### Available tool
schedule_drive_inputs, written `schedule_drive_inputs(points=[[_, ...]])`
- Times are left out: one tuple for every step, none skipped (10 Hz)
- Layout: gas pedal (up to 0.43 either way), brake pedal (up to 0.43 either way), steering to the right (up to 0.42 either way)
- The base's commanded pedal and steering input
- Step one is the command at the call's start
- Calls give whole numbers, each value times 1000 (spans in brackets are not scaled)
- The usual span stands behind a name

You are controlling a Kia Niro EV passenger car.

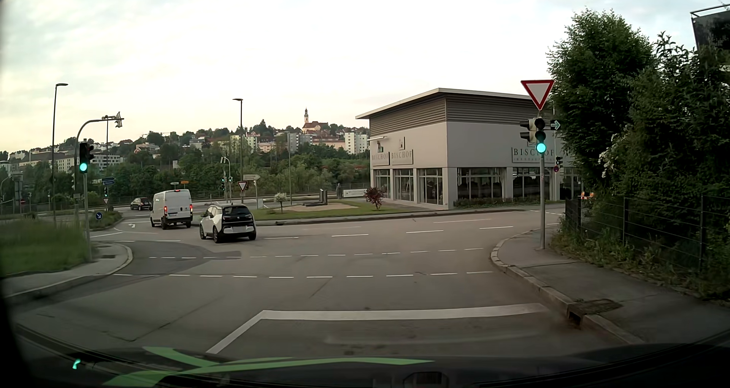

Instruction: Follow the waypoints while adhering to traffic rules and regulations

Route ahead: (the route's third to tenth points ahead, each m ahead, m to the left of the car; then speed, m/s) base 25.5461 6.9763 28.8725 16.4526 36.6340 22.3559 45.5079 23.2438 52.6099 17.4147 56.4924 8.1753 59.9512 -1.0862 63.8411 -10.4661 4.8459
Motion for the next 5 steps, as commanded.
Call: schedule_drive_inputs(points=[[0,30,20],[0,140,16],[0,183,12],[0,226,12],[0,232,12]])
